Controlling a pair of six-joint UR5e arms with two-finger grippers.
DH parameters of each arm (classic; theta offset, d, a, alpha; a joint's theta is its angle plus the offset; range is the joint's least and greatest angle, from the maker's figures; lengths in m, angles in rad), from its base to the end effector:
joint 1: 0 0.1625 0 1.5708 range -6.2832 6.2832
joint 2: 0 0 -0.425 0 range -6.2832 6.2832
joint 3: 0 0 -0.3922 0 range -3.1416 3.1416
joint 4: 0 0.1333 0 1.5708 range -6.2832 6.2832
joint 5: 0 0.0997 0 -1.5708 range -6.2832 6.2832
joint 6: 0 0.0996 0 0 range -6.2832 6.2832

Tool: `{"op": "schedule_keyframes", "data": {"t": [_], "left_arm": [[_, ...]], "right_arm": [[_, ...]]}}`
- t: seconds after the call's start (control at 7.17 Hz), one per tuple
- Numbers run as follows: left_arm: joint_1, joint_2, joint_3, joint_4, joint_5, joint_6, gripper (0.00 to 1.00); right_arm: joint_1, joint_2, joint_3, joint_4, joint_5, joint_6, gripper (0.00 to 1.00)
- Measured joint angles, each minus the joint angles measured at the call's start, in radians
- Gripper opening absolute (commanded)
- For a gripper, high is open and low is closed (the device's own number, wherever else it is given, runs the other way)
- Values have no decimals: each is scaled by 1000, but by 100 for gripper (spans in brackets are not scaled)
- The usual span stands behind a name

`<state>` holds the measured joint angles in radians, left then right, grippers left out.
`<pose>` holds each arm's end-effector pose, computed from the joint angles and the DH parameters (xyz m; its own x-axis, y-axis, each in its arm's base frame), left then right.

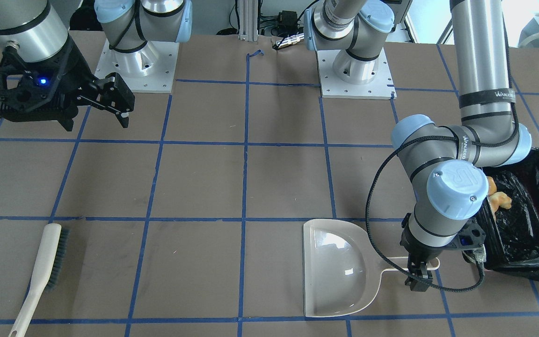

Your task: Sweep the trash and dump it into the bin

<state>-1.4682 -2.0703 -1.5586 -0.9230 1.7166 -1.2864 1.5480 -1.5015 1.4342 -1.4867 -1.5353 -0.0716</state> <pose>-0.0502 -0.6730 0.2706 -0.1784 -0.9774 0.1131 -0.9707 0.1561 -0.1825 0.1250 -0.5217 0.5117 -0.9982 -0.0482 -0.0366 -0.0487 0.9987 0.0142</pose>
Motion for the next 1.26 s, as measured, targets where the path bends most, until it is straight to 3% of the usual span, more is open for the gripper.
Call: {"op": "schedule_keyframes", "data": {"t": [0.42, 0.84, 1.26], "left_arm": [[-27, 88, 6, -1, -64, 369, 100], [-97, 183, -10, -2, -68, 478, 100], [-119, 227, -12, -98, -58, 785, 100]], "right_arm": [[1, -6, 2, 0, -24, 39, 99], [1, -13, 20, -1, -27, 43, 99], [1, -23, 33, -1, -28, 42, 99]]}}
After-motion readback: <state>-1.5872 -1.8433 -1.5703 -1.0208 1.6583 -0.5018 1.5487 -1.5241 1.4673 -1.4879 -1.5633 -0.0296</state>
